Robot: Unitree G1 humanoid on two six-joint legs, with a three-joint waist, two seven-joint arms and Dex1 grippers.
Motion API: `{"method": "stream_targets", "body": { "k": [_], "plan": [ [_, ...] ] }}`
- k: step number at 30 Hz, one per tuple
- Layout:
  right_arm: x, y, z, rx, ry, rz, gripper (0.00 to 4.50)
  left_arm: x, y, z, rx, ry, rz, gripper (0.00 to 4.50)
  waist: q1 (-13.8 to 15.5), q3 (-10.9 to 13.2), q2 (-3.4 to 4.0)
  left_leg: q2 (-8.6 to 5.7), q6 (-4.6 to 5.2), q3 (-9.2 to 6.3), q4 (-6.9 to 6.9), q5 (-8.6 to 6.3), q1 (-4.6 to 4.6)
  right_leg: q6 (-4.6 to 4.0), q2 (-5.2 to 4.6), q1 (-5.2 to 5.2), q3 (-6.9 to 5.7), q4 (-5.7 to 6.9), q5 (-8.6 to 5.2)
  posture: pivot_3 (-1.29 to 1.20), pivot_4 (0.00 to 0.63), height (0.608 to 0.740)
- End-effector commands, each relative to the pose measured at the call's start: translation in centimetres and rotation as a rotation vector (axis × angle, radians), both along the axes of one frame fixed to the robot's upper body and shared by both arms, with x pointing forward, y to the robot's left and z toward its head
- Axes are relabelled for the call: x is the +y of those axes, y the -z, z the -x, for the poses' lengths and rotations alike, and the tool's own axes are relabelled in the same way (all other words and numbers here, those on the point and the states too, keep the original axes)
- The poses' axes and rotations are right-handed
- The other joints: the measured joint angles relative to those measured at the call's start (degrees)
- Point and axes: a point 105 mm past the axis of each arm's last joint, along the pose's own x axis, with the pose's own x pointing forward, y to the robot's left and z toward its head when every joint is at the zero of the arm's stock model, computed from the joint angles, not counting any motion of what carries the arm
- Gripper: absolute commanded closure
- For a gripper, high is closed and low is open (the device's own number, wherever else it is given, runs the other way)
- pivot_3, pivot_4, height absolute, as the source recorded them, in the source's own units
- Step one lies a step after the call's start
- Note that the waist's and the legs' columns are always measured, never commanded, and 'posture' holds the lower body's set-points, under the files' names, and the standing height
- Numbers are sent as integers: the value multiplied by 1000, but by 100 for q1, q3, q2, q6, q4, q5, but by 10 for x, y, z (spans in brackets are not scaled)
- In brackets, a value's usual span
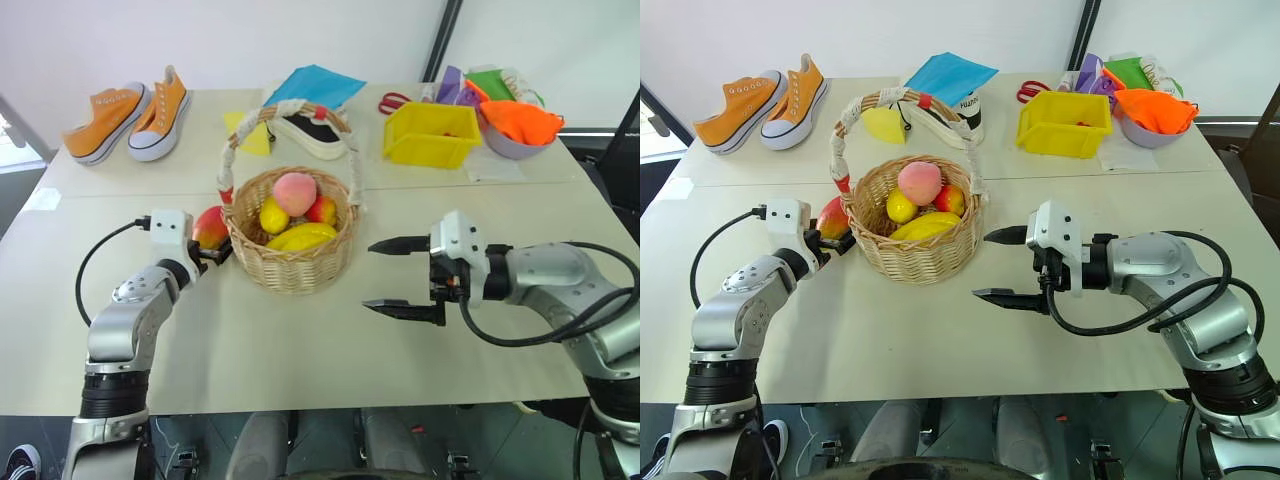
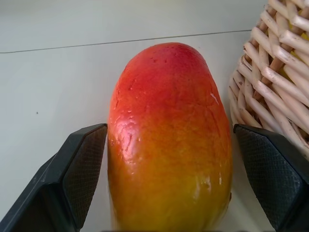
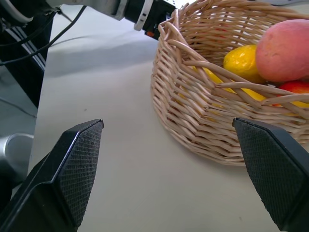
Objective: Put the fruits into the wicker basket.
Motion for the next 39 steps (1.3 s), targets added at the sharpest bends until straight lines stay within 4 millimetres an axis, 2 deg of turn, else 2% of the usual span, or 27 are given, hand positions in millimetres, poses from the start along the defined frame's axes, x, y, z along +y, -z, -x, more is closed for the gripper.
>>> {"method": "stream_targets", "body": {
  "k": [1, 6, 9, 13, 14, 16, 19, 21, 23, 27, 28, 32, 34, 36, 39],
  "plan": [
    [-2, -13, -2, -62, 5, -18, 0, 1, -14, -2, -58, 10, 2, 1656, 2, 0, -1, 0, 0, 0, 0, 0, 0, 0, 0, 0, -1, 0, 0, 0, 150, 740],
    [0, -13, -3, -74, 9, -26, 0, 10, -19, 0, -96, -33, -25, 1656, -2, 0, 0, 0, 0, 0, -1, 0, 0, 1, 0, -1, -1, 0, 0, 0, 150, 740],
    [-2, -16, -5, -75, 18, -41, 0, 22, -23, 4, -121, -77, -31, 1656, -13, 0, 0, 0, 0, 0, 0, 0, 0, 1, 0, -1, 0, 0, 1, 0, 150, 740],
    [-6, -23, -12, -97, 59, -83, 0, 32, -33, 21, -162, -47, -37, 1656, -18, 0, 0, 1, 0, 0, -2, 0, 0, 1, 1, -3, 1, 1, 1, 0, 150, 740],
    [-7, -24, -14, -96, 65, -90, 0, 32, -37, 27, -173, -9, -38, 1656, -21, 0, 0, 1, -1, -1, -2, 0, 0, 1, 1, -2, 0, 1, 1, 0, 150, 740],
    [-9, -27, -16, -101, 80, -102, 0, 27, -57, 50, -244, 174, -9, 1656, -27, 0, -1, 1, -1, -1, -3, 0, 0, 0, -1, -2, 1, 1, 0, 0, 150, 740],
    [-12, -31, -21, -100, 102, -146, 0, 31, -83, 81, -322, 357, 10, 1656, -23, -1, 2, 3, -2, 0, -6, 0, 0, -3, -3, -4, 2, 0, -1, 0, 150, 740],
    [-14, -34, -23, -92, 105, -176, 0, 10, -98, 104, -332, 548, 118, 1656, -11, -1, 4, 4, -3, -1, -5, 0, 0, -23, -6, -3, 2, -1, -11, 0, 150, 740],
    [-15, -32, -23, -96, 96, -167, 0, -10, -104, 119, -323, 678, 167, 1656, 11, -1, 5, 3, -1, -1, -3, -1, 0, -25, -11, -2, 1, -15, -12, 0, 150, 740],
    [-15, -30, -24, -91, 99, -162, 0, -47, -104, 119, -303, 798, 197, 1656, 29, -1, 5, 0, 3, 0, 2, -3, 0, -30, -15, 1, 1, -31, -9, 0, 150, 740],
    [-15, -30, -24, -92, 98, -162, 0, -55, -104, 114, -303, 805, 205, 1656, 33, -1, 6, 0, 4, 0, 2, -2, 0, -31, -12, 5, 2, -29, -8, 0, 150, 740],
    [-14, -30, -23, -96, 100, -160, 0, -79, -103, 75, -334, 716, 189, 1656, 101, -2, 5, 0, 4, 1, 4, -1, 0, -9, -3, 11, 3, -22, 5, 0, 150, 740],
    [-13, -30, -23, -98, 105, -163, 0, -93, -106, 74, -349, 761, 192, 1656, 90, -2, 5, 0, 4, 2, 2, -1, 0, 1, 1, 10, 2, -22, 10, 0, 150, 740],
    [-13, -30, -22, -98, 111, -164, 0, -101, -112, 66, -372, 741, 191, 1656, 77, -1, 5, 1, 4, 7, -4, -1, -2, 3, 4, 3, 7, -21, 10, 0, 150, 740],
    [-14, -28, -22, -101, 125, -161, 0, -99, -116, 54, -401, 679, 180, 1656, 80, -1, 5, 3, 3, 5, -4, 0, -2, 3, 8, 1, 4, -14, 9, 0, 150, 740]
  ]
}}
